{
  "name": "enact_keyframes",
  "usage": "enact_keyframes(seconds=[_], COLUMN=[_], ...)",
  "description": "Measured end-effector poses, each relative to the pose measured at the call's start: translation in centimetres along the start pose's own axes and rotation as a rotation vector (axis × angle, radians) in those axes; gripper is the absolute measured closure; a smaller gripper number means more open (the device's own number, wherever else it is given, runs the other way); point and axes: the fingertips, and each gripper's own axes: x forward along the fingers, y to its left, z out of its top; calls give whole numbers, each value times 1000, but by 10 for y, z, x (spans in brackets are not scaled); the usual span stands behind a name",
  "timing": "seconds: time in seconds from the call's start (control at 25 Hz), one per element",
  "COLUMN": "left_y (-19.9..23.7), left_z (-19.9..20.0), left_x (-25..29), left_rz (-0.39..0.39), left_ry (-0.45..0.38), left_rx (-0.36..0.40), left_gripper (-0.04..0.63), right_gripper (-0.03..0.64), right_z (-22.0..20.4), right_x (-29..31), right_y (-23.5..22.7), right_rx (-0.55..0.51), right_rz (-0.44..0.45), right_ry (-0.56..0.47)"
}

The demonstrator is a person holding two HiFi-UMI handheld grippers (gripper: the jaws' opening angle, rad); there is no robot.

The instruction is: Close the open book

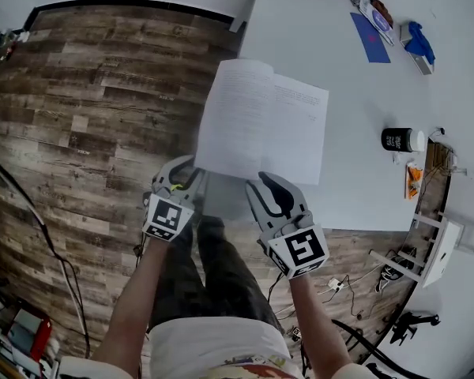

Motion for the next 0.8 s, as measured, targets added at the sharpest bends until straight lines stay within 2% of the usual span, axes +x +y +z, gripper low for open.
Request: enact_keyframes(seconds=[0.36, 0.8], left_y=[3, -8], left_z=[26, 74], left_x=[-13, -34], left_rz=[19, 10], left_ry=[-43, -47], left_rx=[7, 34], left_gripper=[527, 526], right_gripper=[523, 523], right_z=[11, 47], right_x=[-9, -32], right_y=[2, 6], right_rx=[5, 4], right_rz=[-3, -4], right_ry=[-13, -59])
